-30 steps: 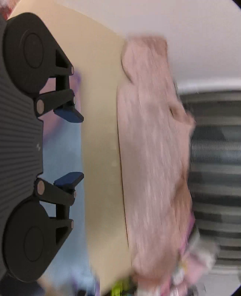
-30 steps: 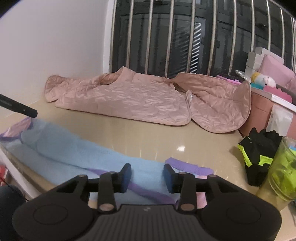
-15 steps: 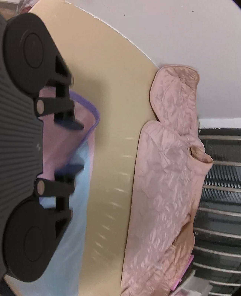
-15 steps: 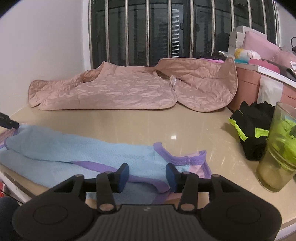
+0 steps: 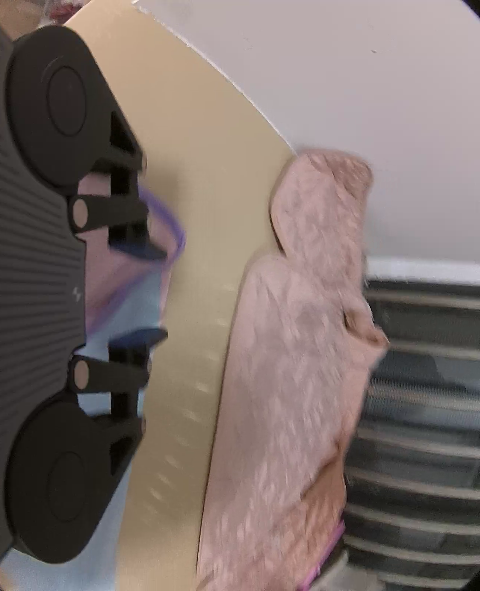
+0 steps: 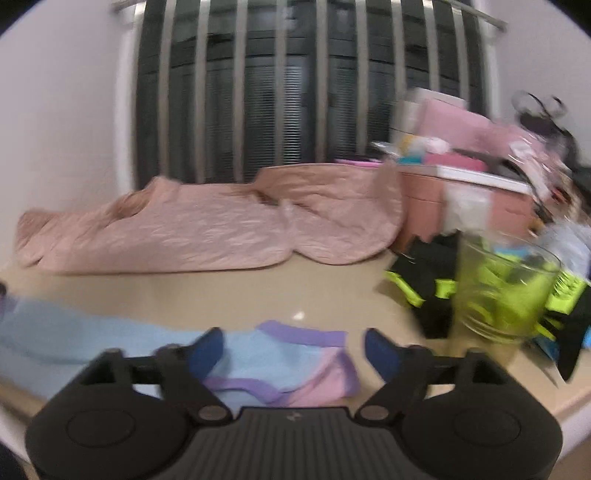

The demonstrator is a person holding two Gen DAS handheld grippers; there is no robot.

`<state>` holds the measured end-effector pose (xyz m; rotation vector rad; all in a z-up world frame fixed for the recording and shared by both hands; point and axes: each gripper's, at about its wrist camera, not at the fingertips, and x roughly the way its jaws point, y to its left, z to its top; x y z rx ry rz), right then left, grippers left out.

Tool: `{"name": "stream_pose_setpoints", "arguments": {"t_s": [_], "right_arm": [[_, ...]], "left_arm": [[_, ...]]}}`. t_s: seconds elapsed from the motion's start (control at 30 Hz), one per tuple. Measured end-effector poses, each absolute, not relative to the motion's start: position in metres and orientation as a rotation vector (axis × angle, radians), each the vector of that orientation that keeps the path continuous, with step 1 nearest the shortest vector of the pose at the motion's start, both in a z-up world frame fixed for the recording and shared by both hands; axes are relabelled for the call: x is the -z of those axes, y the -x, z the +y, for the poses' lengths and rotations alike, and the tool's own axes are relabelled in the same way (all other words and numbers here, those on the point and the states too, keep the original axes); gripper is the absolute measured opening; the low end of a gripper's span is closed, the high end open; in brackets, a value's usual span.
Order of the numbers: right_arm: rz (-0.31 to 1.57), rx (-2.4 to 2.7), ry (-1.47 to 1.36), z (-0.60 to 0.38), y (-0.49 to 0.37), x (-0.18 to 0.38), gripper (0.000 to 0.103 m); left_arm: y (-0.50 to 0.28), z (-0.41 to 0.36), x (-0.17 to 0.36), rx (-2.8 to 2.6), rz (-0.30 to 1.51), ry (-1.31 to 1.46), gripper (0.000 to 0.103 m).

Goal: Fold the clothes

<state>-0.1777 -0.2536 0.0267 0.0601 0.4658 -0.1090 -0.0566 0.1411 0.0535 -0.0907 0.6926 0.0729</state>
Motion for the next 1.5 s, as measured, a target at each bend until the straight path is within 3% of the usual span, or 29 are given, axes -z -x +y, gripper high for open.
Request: {"name": "stream_pose_setpoints", "arguments": {"t_s": [0.07,0.23,0.37,0.4,0.73,0.8,0.87,0.9,0.97,1.13,1.2,1.37,1.43,1.5], "right_arm": [[0.519,0.14,-0.118,-0.262,0.169,-0.021,0.084],[0.561,0.163,-0.183,-0.266,0.156,-0.008,0.067],[0.551,0.159,-0.127,-0.253,0.155,-0.007,0.011],[0.552,0.154,-0.109,-0.249,0.156,-0.009,0.01],[0.447,-0.167,0.096,-0.117,0.162,-0.066,0.014],[0.507,-0.28,0.168,-0.08,0.157,-0.056,0.037],[0.483,-0.283,0.159,-0.084,0.168,-0.057,0.041],[0.472,-0.285,0.155,-0.086,0.173,-0.058,0.05],[0.448,-0.289,0.146,-0.09,0.183,-0.059,0.056],[0.414,-0.202,0.023,-0.135,0.194,-0.064,0.057],[0.472,-0.172,-0.01,-0.146,0.18,-0.053,0.048],[0.587,-0.192,0.074,-0.136,0.152,-0.023,0.044],[0.537,-0.202,0.05,-0.14,0.158,-0.032,0.046],[0.486,-0.199,0.022,-0.149,0.161,-0.042,0.064]], "left_arm": [[0.071,0.117,-0.058,0.001,0.676,0.038,0.049],[0.089,0.073,-0.052,0.119,0.687,-0.049,0.069],[0.093,0.061,-0.037,0.145,0.728,-0.044,0.069],[0.095,0.06,-0.035,0.143,0.733,-0.04,0.069],[0.116,0.096,-0.065,0.114,0.643,0.053,0.071],[0.116,0.103,-0.066,0.099,0.65,0.078,0.072],[0.116,0.101,-0.065,0.11,0.659,0.085,0.073],[0.116,0.098,-0.065,0.121,0.663,0.087,0.075],[0.116,0.093,-0.063,0.145,0.67,0.09,0.075],[0.113,0.073,-0.06,0.208,0.683,0.081,0.075],[0.112,0.061,-0.059,0.21,0.683,0.045,0.075],[0.114,0.072,-0.058,0.085,0.661,-0.013,0.078],[0.116,0.101,-0.057,-0.037,0.67,0.014,0.081],[0.117,0.14,-0.054,-0.167,0.704,0.098,0.081]]}}
